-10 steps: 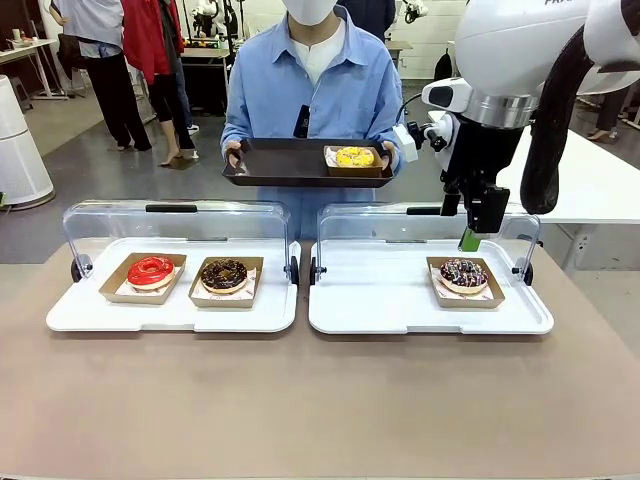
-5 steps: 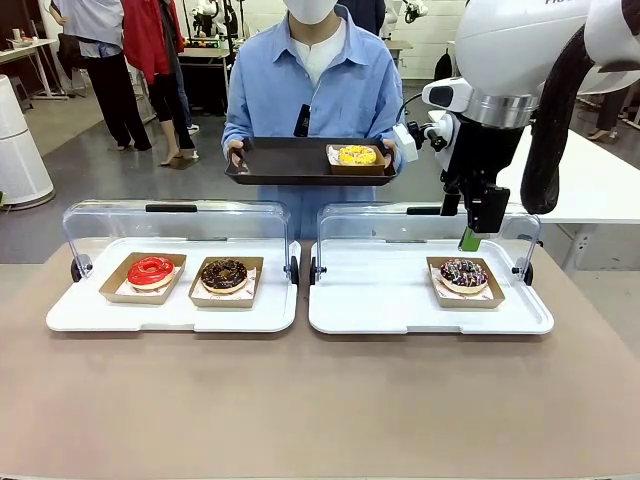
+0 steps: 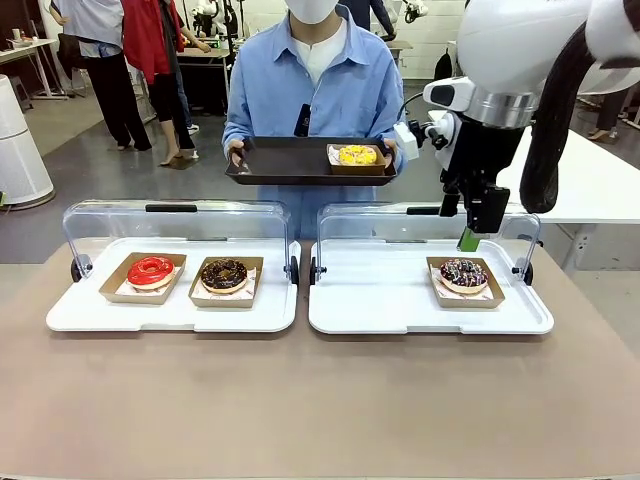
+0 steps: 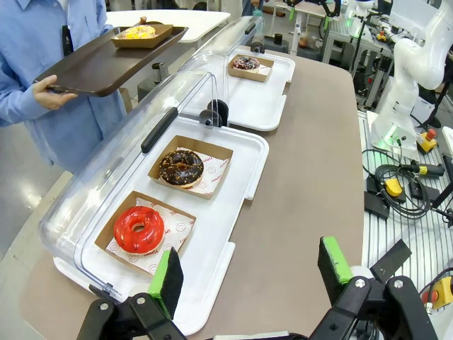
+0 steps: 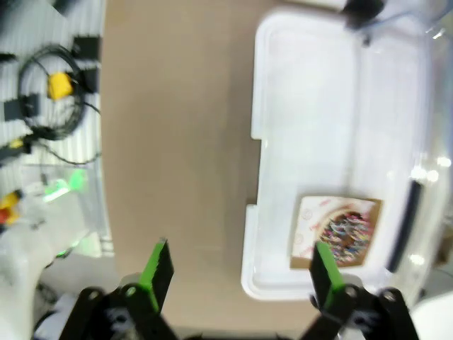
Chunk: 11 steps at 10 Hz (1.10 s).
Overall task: Provide the desired donut to the person.
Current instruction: Pick up and lift the Paper togo box containing the Donut pointed at by the person.
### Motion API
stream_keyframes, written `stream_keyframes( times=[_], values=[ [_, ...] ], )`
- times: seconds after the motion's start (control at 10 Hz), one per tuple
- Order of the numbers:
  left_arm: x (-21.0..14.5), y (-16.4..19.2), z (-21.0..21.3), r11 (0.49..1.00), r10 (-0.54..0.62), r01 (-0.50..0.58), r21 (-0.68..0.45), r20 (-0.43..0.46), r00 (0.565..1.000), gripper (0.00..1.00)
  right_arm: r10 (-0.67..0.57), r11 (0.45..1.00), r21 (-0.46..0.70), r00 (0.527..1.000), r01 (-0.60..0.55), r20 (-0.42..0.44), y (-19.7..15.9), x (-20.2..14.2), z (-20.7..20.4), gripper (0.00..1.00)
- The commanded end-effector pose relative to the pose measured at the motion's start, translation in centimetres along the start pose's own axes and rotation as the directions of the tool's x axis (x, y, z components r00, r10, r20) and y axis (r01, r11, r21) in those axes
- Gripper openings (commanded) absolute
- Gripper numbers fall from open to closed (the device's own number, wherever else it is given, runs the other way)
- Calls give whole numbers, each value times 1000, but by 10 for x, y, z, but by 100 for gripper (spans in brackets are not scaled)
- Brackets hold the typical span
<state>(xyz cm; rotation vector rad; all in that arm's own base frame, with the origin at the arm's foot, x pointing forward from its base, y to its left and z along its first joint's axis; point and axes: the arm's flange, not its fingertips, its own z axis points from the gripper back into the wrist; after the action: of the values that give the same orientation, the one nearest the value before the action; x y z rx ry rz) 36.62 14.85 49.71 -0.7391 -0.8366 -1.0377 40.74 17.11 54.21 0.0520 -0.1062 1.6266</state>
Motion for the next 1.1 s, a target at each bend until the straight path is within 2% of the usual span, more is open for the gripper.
stream_keyframes(
  times=[0.0,0.1,0.2,0.3,0.4,0.5,0.6,0.7,0.8,1.0],
  values=[
    [0,0,1,1000,-15,15,3,25,1000,100,53,989,118,959,-89,279,11,-63,-1,100],
    [0,0,1,1000,-15,15,3,25,1000,100,70,990,84,919,-111,389,21,-108,-5,100],
    [0,0,1,1000,-15,15,3,25,1000,100,11,997,60,848,-51,529,29,-149,-9,100],
    [0,0,1,1000,-15,15,3,25,1000,100,12,997,52,785,-56,619,38,-184,-13,100],
    [0,0,1,1000,-15,15,3,25,1000,100,29,997,22,650,-70,759,51,-231,-18,100],
    [0,0,1,1000,-15,15,3,25,1000,100,1,999,-18,500,28,866,60,-269,-20,100],
    [0,0,1,1000,-15,15,3,25,1000,100,-42,990,-16,404,140,914,71,-302,-25,100],
    [0,0,1,1000,-15,15,3,25,1000,100,-54,986,-12,385,168,921,78,-316,-28,100],
    [0,0,1,1000,-15,15,3,25,1000,100,-74,978,2,343,207,936,88,-334,-33,100],
    [0,0,1,1000,-15,15,3,25,1000,100,-133,960,34,350,276,927,99,-355,-37,100]
  ],
)
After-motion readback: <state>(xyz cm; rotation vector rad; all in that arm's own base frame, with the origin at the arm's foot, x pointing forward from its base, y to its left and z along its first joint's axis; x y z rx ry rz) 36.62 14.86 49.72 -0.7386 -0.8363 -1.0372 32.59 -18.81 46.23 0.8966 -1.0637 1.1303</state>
